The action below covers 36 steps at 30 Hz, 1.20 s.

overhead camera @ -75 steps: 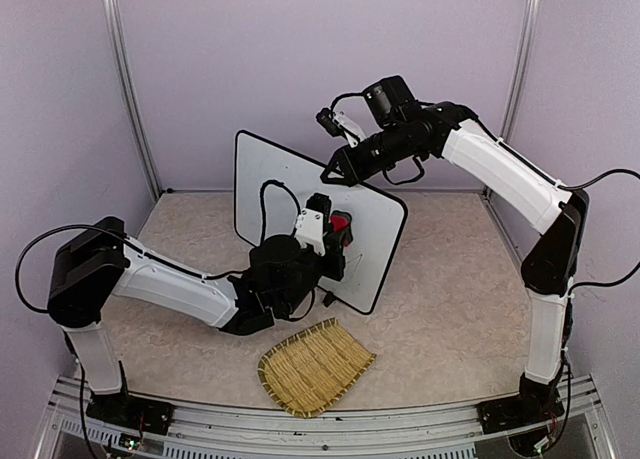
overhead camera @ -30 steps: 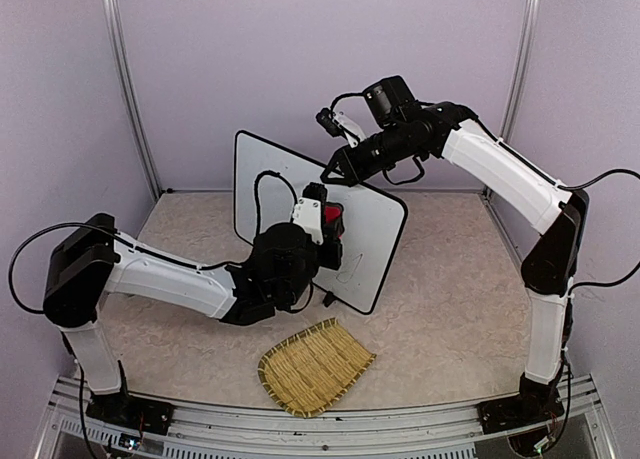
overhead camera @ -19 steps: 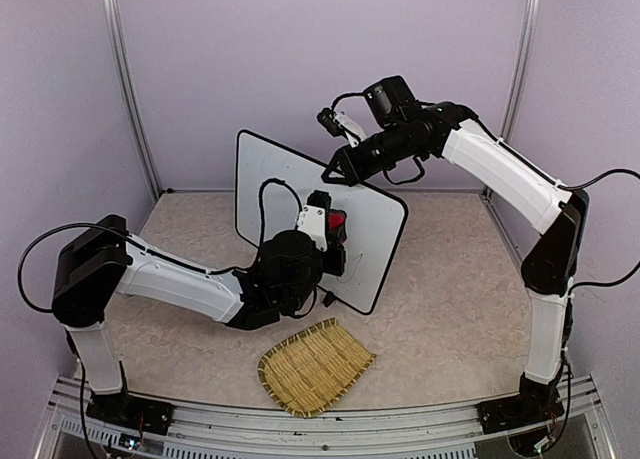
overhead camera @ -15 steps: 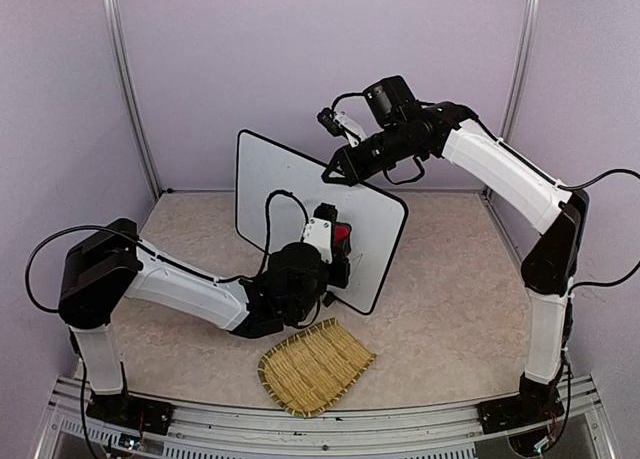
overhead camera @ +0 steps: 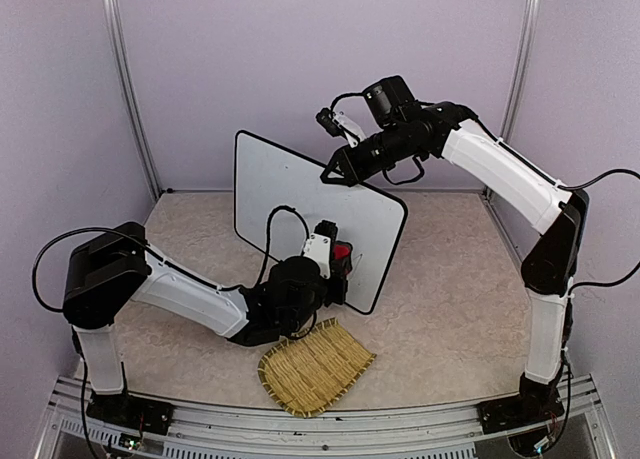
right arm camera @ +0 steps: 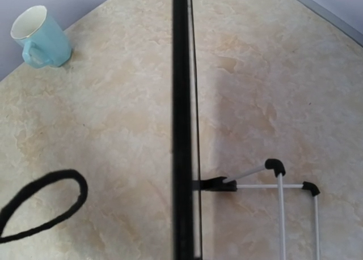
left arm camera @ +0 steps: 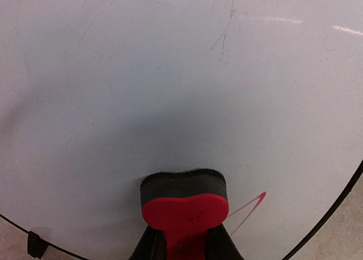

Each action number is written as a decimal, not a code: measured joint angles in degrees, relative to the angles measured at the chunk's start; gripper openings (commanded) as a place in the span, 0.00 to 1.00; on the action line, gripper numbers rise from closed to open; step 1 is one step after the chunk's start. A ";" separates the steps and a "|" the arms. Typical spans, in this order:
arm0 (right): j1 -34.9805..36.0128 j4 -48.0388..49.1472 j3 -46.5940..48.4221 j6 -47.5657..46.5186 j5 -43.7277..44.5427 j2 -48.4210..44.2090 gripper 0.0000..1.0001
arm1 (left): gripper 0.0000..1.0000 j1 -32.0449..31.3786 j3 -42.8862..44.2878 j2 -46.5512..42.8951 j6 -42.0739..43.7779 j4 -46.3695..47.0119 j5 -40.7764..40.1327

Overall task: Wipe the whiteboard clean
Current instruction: Erase the center of the whiteboard.

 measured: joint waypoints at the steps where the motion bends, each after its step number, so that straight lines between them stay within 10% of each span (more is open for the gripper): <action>1: 0.00 0.00 0.00 0.00 -0.02 0.00 0.00 | 0.20 -0.07 0.04 0.00 -0.20 0.02 0.17; 36: 0.00 0.24 -0.02 0.00 0.59 -0.02 0.00 | 0.20 3.58 -1.95 -0.57 -3.41 -0.15 -0.17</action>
